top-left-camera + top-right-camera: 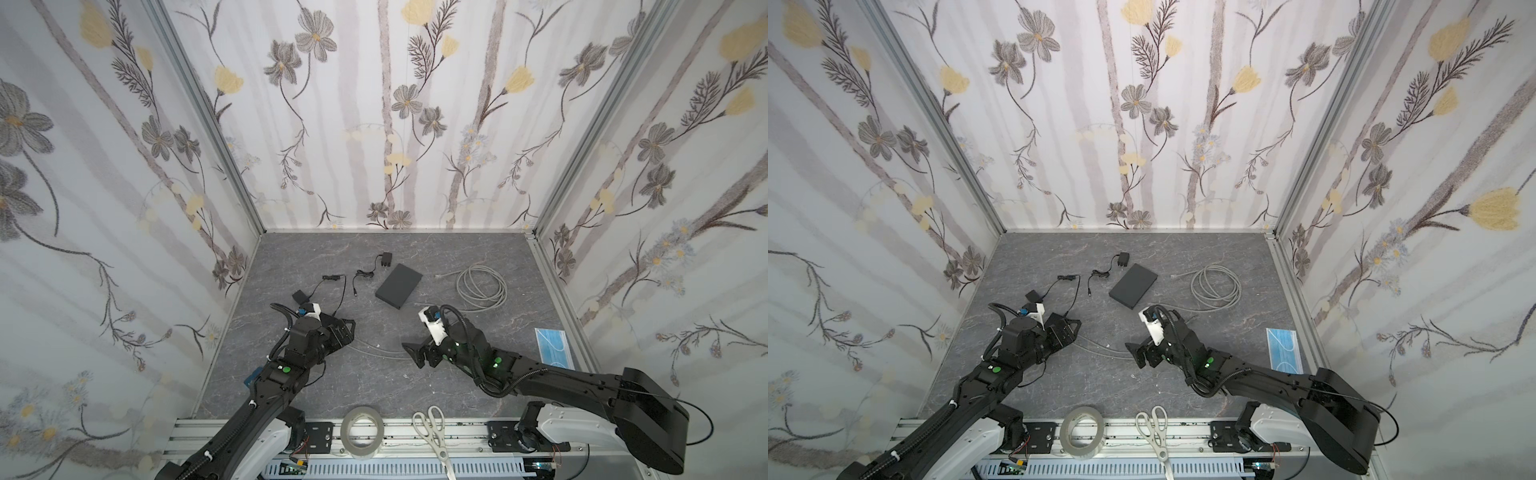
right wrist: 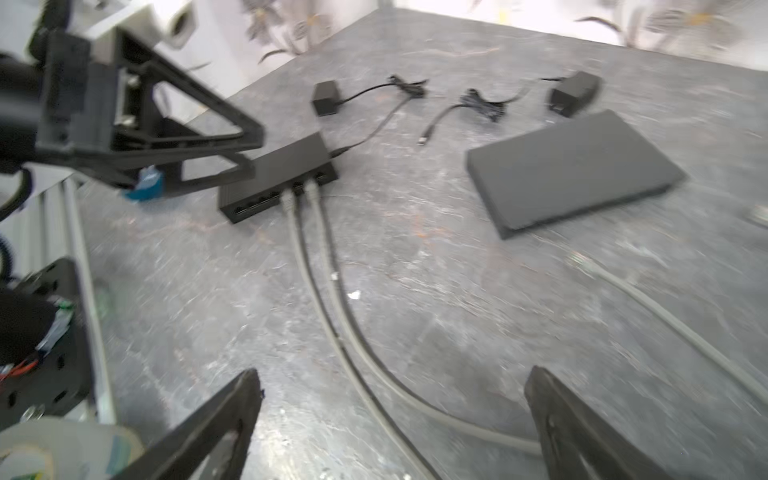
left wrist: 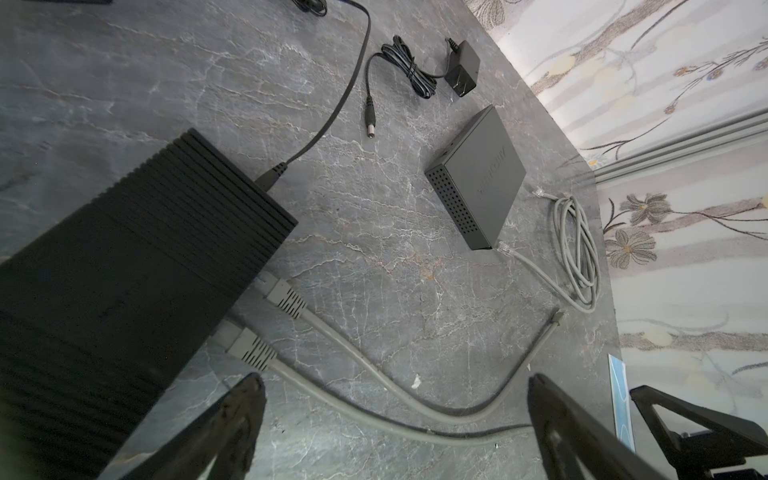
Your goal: Insert the plug into the switch port
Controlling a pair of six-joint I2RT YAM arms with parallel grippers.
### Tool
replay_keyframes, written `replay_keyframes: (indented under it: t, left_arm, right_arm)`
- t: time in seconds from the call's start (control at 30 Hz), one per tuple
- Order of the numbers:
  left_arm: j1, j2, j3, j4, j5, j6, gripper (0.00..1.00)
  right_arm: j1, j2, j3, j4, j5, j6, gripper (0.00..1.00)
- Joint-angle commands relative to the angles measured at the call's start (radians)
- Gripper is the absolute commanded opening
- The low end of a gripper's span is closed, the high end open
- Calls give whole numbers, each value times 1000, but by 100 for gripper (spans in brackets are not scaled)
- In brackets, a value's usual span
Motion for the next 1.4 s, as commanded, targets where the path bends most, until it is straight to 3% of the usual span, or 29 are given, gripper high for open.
replay_keyframes:
  t: [0.0, 0.1, 0.17, 0.27, 0.37, 0.57, 0.7, 0.87, 0.97, 1.1, 1.37]
  left_arm:
    - [1, 97, 63, 135, -3, 36, 100]
    - [10, 233, 166, 143, 29, 60, 100]
    - [18, 299, 198, 149, 65, 43, 99]
    - [8, 306, 162, 208, 100, -12, 96]
    - [-19, 232, 112, 199, 108, -49, 96]
    - [-42, 38, 128, -73, 141, 3, 90]
    - [-52, -97, 106, -203, 166, -17, 81]
    - [-52, -208, 75, -225, 127, -51, 78]
    - [-53, -151, 102, -177, 127, -53, 78]
    - [-53, 30, 187, -123, 164, -23, 78]
    - [-53, 303, 258, 39, 59, 21, 78]
  right_arm:
    - [-46, -53, -32, 19, 156, 200, 100]
    - [-56, -73, -17, -74, 140, 232, 100]
    - [-58, -108, -64, -14, 85, 230, 100]
    - [-61, -194, -164, 102, 119, 301, 100]
    - [-71, -267, -219, 172, 115, 286, 100]
    - [-71, -261, -213, 212, 138, 314, 100]
    - [-71, -235, -202, 165, 136, 375, 100]
    - [-71, -289, -206, 61, 73, 497, 100]
    - [-71, -345, -205, 25, 67, 444, 100]
    - [-137, -365, -185, 1, 90, 310, 100]
    - [-244, -79, -117, 121, 43, 131, 100]
